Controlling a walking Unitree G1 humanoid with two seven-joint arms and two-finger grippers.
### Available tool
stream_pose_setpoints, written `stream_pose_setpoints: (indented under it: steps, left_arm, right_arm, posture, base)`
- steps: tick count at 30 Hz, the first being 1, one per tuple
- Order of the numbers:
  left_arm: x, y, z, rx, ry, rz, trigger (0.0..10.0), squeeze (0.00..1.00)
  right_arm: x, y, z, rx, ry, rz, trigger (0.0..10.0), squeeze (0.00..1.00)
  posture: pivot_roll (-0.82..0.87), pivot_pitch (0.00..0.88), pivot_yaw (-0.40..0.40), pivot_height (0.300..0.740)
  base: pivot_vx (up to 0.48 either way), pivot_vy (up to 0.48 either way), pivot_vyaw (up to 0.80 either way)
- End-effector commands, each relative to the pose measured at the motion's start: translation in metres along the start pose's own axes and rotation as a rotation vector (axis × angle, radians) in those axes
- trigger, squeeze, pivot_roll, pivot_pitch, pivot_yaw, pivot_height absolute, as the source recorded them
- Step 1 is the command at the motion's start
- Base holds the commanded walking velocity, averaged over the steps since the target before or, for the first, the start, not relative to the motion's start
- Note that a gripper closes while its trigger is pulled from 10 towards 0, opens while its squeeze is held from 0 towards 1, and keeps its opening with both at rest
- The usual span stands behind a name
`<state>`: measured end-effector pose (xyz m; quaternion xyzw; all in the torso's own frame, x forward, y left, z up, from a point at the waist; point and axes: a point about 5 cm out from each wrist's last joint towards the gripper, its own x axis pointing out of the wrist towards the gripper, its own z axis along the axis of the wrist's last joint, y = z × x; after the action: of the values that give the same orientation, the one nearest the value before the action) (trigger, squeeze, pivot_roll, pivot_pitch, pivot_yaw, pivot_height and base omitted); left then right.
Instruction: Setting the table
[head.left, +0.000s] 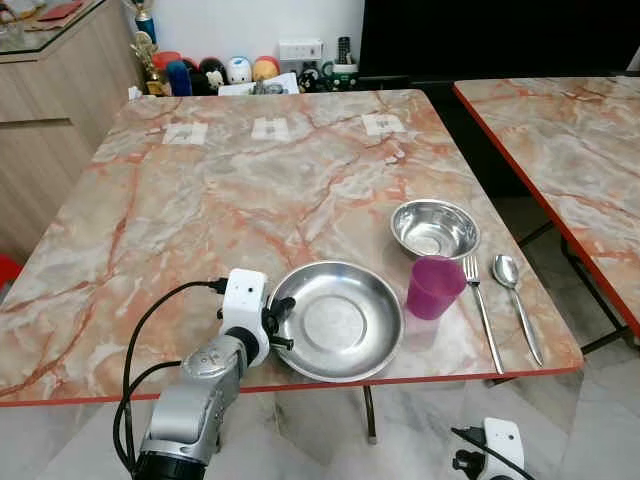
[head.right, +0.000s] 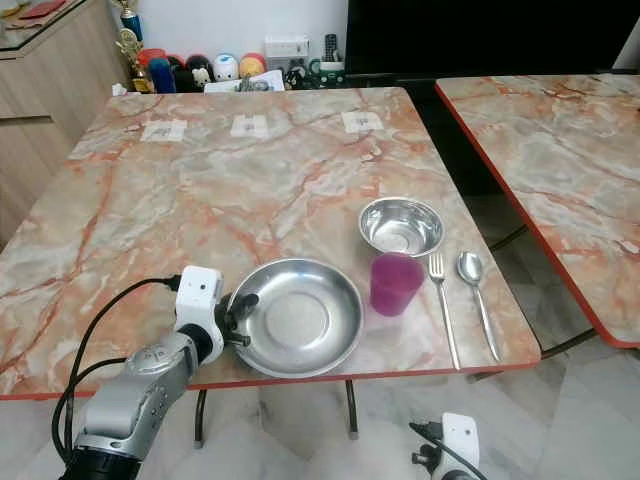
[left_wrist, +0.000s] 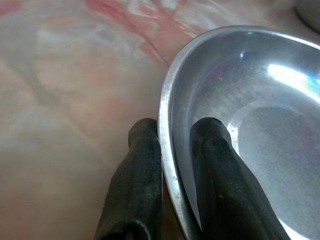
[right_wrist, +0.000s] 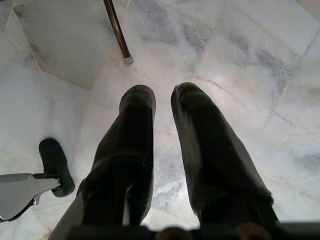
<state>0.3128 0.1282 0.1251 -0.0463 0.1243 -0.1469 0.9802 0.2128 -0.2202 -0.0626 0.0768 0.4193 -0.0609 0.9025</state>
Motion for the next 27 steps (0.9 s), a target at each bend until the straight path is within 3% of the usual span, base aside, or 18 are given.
stream_pose_setpoints:
  steps: [1,9,10,14,15,16,17,27]
  left_arm:
    - [-0.005,0.010,-0.008,-0.040,0.033,0.048,0.0,0.00]
    - [-0.012,0.026,-0.013,-0.220,-0.009,0.120,0.0,0.00]
    - [-0.014,0.029,-0.012,-0.272,-0.039,0.129,0.0,0.00]
    - [-0.019,0.031,-0.003,-0.341,-0.135,0.112,0.0,0.00]
    - [-0.021,0.031,0.000,-0.353,-0.168,0.105,0.9,0.00]
    - [-0.024,0.031,0.006,-0.368,-0.218,0.100,7.9,0.00]
    - [-0.026,0.031,0.009,-0.387,-0.255,0.095,10.0,0.00]
    - [-0.037,0.030,0.007,-0.519,-0.346,0.088,10.0,0.00]
  right_arm:
    - [-0.001,-0.003,-0.003,-0.007,0.018,-0.007,10.0,0.00]
    - [-0.001,-0.004,-0.004,-0.011,0.020,-0.008,10.0,0.00]
    - [-0.001,-0.004,-0.004,-0.011,0.020,-0.008,10.0,0.00]
    - [-0.001,-0.004,-0.004,-0.012,0.021,-0.009,10.0,0.00]
    - [-0.001,-0.004,-0.004,-0.012,0.021,-0.009,10.0,0.00]
    - [-0.001,-0.004,-0.004,-0.013,0.021,-0.010,10.0,0.00]
    - [-0.001,-0.005,-0.004,-0.014,0.021,-0.010,10.0,0.00]
    - [-0.002,-0.007,-0.005,-0.021,0.022,-0.014,10.0,0.00]
  posture:
    - [0.10,0.112,-0.012,0.740]
    - [0.10,0.113,-0.015,0.740]
    - [0.10,0.112,-0.015,0.740]
    - [0.10,0.111,-0.015,0.740]
    - [0.10,0.107,-0.015,0.740]
    - [0.10,0.104,-0.015,0.740]
    - [0.10,0.101,-0.014,0.740]
    - [0.08,0.080,-0.012,0.740]
  base:
    - [0.000,0.000,0.00]
    - [0.000,0.000,0.00]
    - [0.000,0.000,0.00]
    - [0.000,0.000,0.00]
    - [0.000,0.000,0.00]
    - [0.000,0.000,0.00]
    - [0.000,0.000,0.00]
    - [0.000,0.000,0.00]
